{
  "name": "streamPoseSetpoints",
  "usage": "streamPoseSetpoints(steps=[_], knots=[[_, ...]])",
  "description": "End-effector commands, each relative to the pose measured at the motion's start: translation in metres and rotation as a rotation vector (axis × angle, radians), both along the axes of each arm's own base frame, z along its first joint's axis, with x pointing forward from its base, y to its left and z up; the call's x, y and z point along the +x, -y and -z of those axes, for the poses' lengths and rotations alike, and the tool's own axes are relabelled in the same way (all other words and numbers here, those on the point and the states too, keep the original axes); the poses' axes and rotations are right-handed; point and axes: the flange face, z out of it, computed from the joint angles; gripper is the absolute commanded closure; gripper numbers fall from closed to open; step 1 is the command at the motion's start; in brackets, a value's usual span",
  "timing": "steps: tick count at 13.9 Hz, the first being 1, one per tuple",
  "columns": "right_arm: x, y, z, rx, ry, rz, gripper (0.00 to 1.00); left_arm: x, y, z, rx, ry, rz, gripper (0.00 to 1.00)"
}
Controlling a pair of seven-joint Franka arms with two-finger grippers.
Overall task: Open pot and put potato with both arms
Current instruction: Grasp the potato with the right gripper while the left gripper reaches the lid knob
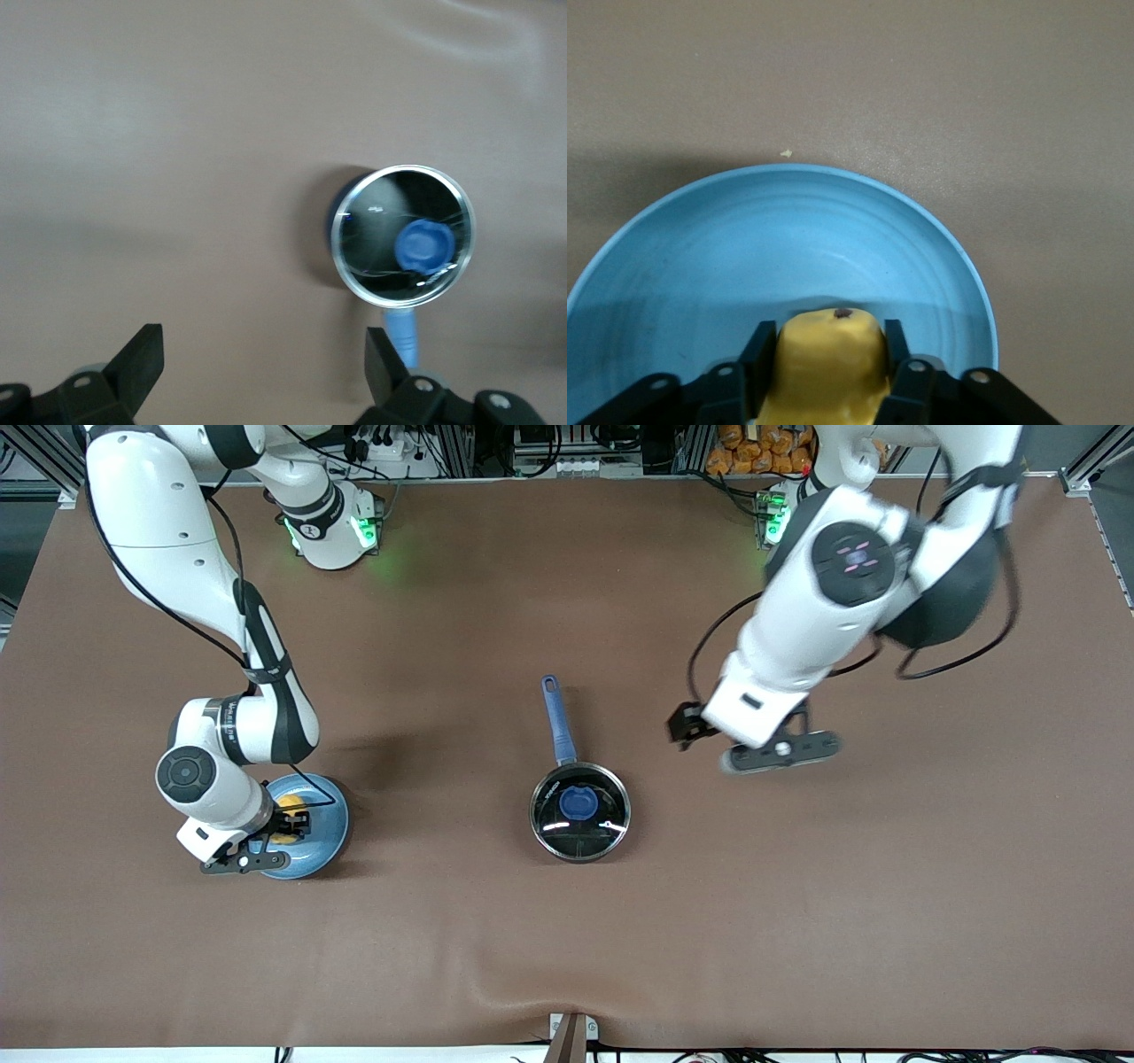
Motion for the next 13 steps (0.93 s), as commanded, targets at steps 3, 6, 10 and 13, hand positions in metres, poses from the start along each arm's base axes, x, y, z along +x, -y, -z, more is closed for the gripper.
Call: streamPoseSetpoints(steps=[3, 6, 10, 13], knots=[[0.001, -0.004, -0.002, 0.008, 0.008, -0.016, 0.88, 0.012, 0.060, 0.048, -0.051, 0.048, -0.036, 0.00], [0.006, -0.024, -0.022, 0.029, 0.030, -0.024, 0.89, 0.015, 0.092, 0.083, -0.009, 0.061, -0.033, 0.00], [0.011, -0.052, -0.092, 0.087, 0.042, -0.025, 0.97, 0.007, 0.130, 0.125, 0.017, 0.156, -0.046, 0.00], [0.013, -0.079, -0.135, 0.124, 0.032, -0.017, 0.98, 0.006, 0.141, 0.154, 0.014, 0.183, -0.033, 0.00]])
